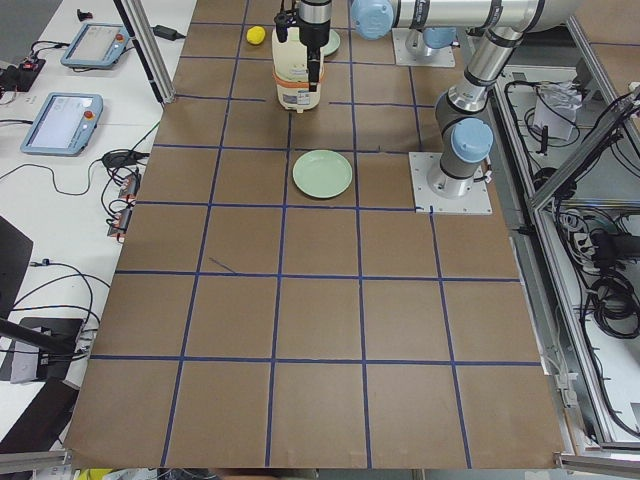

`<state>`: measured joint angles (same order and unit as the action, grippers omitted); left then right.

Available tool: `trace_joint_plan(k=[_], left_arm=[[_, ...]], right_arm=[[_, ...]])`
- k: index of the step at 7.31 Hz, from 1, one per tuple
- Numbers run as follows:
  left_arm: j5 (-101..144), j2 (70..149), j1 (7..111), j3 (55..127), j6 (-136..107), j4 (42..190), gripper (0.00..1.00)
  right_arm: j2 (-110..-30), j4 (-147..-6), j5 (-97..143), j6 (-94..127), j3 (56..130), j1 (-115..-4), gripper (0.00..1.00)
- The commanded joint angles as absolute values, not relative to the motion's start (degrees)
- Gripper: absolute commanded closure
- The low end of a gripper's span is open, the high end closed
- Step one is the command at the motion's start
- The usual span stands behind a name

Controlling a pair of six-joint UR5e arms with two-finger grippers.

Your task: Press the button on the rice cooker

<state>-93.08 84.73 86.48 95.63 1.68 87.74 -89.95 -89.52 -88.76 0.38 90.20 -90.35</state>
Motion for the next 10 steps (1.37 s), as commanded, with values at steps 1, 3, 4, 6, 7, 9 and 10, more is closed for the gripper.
trace_joint_plan(k=[1, 3, 4, 6, 7, 9, 10], left_arm=[[-93.08, 84.73, 86.48, 95.62, 1.67, 87.8, 0.0], [-93.08, 84.73, 86.48, 95.62, 1.67, 87.71, 0.0], [-93.08, 84.73, 86.48, 95.62, 1.67, 87.8, 0.0], [-93.08, 84.73, 86.48, 95.62, 1.67, 87.71, 0.0], [-93.08, 84.73, 86.48, 95.62, 1.67, 87.8, 0.0], [-93.08, 84.73, 86.48, 95.62, 1.67, 87.71, 0.0], [-93.08, 84.73, 86.48, 95.62, 1.67, 87.71, 0.0]], right_arm=[[-89.74, -89.65, -88.59, 0.35, 90.7, -90.35, 0.04], [-89.74, -89.74, -88.59, 0.35, 90.97, -90.44, 0.04], [-89.74, -89.74, -88.59, 0.35, 90.88, -90.35, 0.04], [-89.74, -89.74, -88.51, 0.35, 90.88, -90.35, 0.04], [-89.74, -89.74, -88.51, 0.35, 90.79, -90.35, 0.04], [-89.74, -89.74, -88.16, 0.44, 90.7, -90.35, 0.03], [-89.74, -89.65, -87.81, 0.79, 90.62, -90.35, 0.01]])
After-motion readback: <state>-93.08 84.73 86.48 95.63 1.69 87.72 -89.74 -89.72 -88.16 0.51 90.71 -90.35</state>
